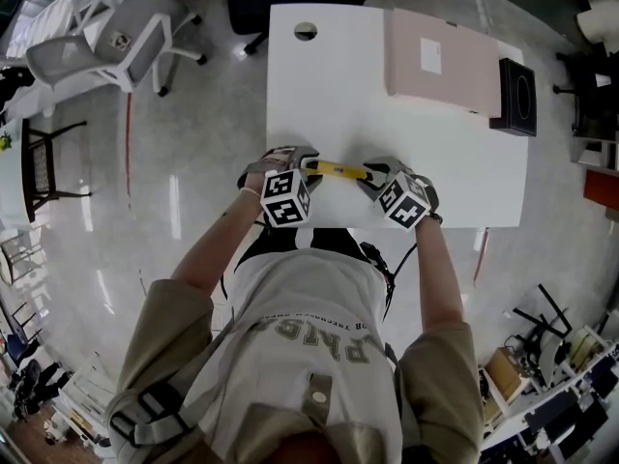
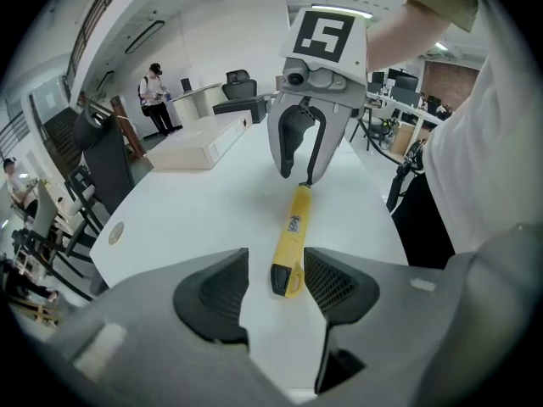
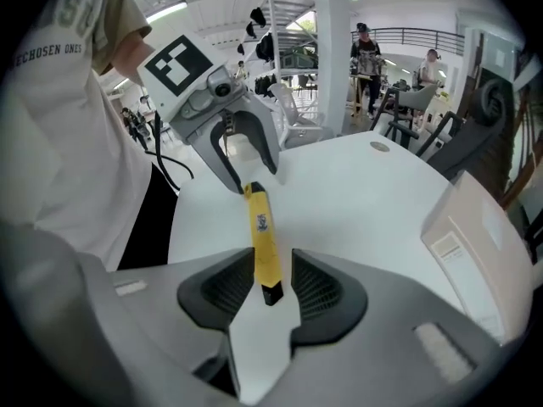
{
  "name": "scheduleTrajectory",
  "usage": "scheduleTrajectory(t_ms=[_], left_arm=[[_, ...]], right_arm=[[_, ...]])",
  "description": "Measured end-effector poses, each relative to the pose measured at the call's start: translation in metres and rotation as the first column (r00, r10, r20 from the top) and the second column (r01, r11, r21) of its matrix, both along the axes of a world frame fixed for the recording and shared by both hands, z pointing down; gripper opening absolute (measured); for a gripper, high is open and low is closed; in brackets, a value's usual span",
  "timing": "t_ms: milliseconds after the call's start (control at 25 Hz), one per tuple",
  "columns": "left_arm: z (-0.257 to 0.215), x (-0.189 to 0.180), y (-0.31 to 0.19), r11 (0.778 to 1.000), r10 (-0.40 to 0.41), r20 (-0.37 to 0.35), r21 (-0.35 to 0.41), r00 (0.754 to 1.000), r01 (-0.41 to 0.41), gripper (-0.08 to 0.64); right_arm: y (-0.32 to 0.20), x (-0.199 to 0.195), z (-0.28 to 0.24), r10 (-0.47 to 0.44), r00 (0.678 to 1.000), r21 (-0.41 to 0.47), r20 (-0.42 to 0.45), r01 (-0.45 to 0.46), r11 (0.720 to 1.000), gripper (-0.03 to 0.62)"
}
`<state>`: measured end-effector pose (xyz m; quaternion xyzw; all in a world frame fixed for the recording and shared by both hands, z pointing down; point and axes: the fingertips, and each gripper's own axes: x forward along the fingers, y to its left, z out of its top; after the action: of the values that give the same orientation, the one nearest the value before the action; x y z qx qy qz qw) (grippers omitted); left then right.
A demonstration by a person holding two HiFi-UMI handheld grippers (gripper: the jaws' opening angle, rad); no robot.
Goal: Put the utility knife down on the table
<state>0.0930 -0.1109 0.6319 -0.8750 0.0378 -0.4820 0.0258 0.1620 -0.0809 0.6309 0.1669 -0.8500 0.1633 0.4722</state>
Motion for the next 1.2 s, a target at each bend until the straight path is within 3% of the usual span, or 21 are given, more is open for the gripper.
scheduleTrajectory(t_ms=[120, 200, 320, 480, 640, 680, 800, 920, 1000, 1080, 1200], left_arm=[[-0.018, 0.002, -0.006, 0.998, -0.059, -0.070, -0.026, 0.996, 0.057, 0.212], [-0.036, 0.003, -0.016, 0.991, -0.131, -0.152, -0.026, 0.980, 0.128, 0.213], [-0.072, 0.001, -0.038, 0.964, -0.257, -0.308, -0.011, 0.916, 0.267, 0.223], [-0.125, -0.007, -0.061, 0.908, -0.360, -0.490, 0.012, 0.794, 0.419, 0.229], [-0.181, -0.018, -0.075, 0.836, -0.444, -0.663, -0.066, 0.603, 0.544, 0.229], [-0.191, -0.021, -0.077, 0.821, -0.458, -0.686, -0.082, 0.566, 0.565, 0.229], [-0.216, -0.034, -0.079, 0.785, -0.460, -0.732, -0.072, 0.503, 0.615, 0.227], [-0.252, -0.050, -0.081, 0.745, -0.393, -0.813, -0.008, 0.429, 0.667, 0.194], [-0.273, -0.055, -0.080, 0.731, -0.344, -0.852, 0.020, 0.395, 0.682, 0.182], [-0.288, -0.060, -0.078, 0.719, -0.306, -0.876, 0.044, 0.373, 0.693, 0.168], [-0.297, -0.068, -0.076, 0.692, -0.294, -0.887, 0.059, 0.355, 0.720, 0.120]], right_arm=[[-0.010, -0.002, -0.022, 0.116, 0.989, 0.028, 0.088, -0.119, 0.993, 0.135], [-0.021, -0.003, -0.044, 0.205, 0.964, 0.063, 0.167, -0.218, 0.974, 0.135], [-0.035, 0.002, -0.079, 0.331, 0.898, 0.145, 0.288, -0.383, 0.912, 0.149], [-0.048, 0.011, -0.134, 0.409, 0.809, 0.316, 0.422, -0.554, 0.770, 0.149], [-0.050, 0.020, -0.184, 0.429, 0.727, 0.433, 0.535, -0.673, 0.600, 0.149], [-0.050, 0.023, -0.194, 0.436, 0.700, 0.441, 0.565, -0.703, 0.558, 0.149], [-0.044, 0.032, -0.218, 0.468, 0.603, 0.423, 0.647, -0.794, 0.437, 0.149], [-0.035, 0.044, -0.236, 0.496, 0.506, 0.398, 0.705, -0.862, 0.313, 0.149], [-0.029, 0.055, -0.246, 0.513, 0.457, 0.400, 0.726, -0.888, 0.225, 0.145], [-0.022, 0.064, -0.256, 0.524, 0.431, 0.417, 0.735, -0.896, 0.152, 0.115], [-0.014, 0.069, -0.264, 0.532, 0.442, 0.460, 0.722, -0.881, 0.107, 0.071]])
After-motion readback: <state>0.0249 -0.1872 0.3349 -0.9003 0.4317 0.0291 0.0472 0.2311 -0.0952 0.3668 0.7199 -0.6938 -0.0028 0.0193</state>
